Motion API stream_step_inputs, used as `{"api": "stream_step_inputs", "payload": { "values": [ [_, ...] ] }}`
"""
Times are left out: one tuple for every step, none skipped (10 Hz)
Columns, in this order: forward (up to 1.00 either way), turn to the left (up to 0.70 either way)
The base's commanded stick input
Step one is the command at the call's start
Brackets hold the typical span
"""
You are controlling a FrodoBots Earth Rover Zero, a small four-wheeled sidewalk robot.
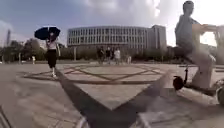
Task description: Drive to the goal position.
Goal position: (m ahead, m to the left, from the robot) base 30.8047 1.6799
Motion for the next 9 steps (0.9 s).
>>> {"api": "stream_step_inputs", "payload": {
  "values": [
    [1.00, 0.00],
    [1.00, 0.00],
    [1.00, 0.00],
    [1.00, 0.00],
    [1.00, 0.00],
    [1.00, 0.00],
    [1.00, 0.00],
    [1.00, 0.00],
    [1.00, 0.00]
  ]
}}
